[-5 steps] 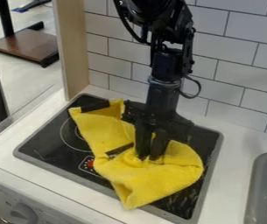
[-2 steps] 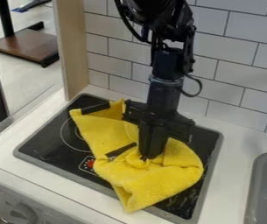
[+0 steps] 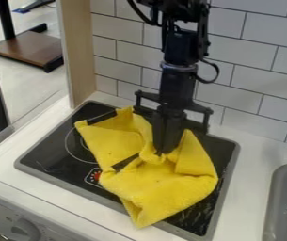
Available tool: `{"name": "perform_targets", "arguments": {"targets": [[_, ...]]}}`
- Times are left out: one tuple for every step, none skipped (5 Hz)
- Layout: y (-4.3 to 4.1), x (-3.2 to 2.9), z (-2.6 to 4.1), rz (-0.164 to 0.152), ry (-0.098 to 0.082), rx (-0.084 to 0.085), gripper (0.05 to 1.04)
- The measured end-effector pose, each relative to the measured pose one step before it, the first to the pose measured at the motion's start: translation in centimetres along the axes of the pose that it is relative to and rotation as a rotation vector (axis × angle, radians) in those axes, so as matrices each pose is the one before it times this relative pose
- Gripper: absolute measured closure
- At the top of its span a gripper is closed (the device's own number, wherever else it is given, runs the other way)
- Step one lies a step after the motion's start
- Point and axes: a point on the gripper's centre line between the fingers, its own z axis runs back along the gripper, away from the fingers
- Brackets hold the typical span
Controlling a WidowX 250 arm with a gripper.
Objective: Unfolding the clothes from right
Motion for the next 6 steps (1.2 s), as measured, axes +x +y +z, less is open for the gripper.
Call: {"name": "perform_targets", "arguments": {"targets": [[-0.212,1.157,1.680,0.0105,-0.0399,-0.0243,1.029],[-0.435,2.015,2.000,-0.0015,-0.0837,-0.0144,1.029],[-0.261,1.706,-0.745,-0.0054,-0.0148,-0.0058,1.030],[-0.513,1.533,-1.120,-0.0278,-0.0138,0.0007,1.030],[0.273,0.708,-0.835,-0.0268,-0.0286,0.0307,1.007],[-0.043,-0.282,-1.067,-0.0334,-0.0130,0.0166,0.847]]}}
